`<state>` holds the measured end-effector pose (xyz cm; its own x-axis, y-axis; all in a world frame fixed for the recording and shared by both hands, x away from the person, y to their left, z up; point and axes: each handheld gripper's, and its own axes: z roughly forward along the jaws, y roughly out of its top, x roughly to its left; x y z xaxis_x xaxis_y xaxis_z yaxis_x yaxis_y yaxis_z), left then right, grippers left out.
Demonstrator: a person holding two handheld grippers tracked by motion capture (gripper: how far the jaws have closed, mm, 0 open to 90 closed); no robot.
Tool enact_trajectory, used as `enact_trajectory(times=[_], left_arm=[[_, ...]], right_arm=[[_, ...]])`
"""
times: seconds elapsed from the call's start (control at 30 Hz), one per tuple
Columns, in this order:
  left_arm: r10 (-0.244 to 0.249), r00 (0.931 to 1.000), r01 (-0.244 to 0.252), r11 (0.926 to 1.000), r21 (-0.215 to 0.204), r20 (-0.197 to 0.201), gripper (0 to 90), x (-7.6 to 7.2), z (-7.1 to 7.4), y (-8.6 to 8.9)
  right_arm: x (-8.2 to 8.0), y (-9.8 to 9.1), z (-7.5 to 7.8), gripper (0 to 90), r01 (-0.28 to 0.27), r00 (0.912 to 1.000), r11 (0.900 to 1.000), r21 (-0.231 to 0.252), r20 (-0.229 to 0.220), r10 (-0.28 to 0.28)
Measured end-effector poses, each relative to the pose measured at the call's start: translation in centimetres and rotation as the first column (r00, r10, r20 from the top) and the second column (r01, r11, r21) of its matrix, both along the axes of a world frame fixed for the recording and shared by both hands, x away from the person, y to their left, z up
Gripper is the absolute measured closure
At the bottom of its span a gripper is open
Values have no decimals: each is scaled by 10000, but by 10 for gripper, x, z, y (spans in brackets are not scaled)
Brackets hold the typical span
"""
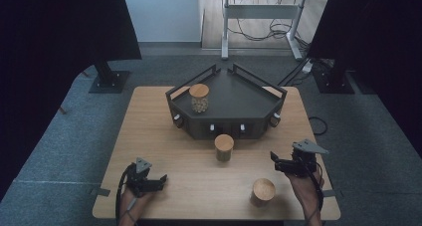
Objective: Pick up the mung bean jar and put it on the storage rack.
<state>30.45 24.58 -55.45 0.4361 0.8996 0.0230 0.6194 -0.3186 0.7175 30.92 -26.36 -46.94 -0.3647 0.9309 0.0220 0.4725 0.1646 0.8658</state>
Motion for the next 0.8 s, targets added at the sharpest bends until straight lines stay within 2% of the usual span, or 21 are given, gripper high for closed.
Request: enact_trajectory(times=[0.13,0.4,0.8], left_arm=[[-10,10000,10,10000,5,-5,46,0,0,0],[-33,10000,33,10000,14,-16,43,0,0,0],[-59,10000,59,10000,17,-25,39,0,0,0]], right_arm=[[0,6,4,59,-279,9994,9996,-20,194,279],[5,18,5,66,-903,9956,9959,-48,242,904],[11,35,2,72,-1918,9806,9812,200,465,1907]])
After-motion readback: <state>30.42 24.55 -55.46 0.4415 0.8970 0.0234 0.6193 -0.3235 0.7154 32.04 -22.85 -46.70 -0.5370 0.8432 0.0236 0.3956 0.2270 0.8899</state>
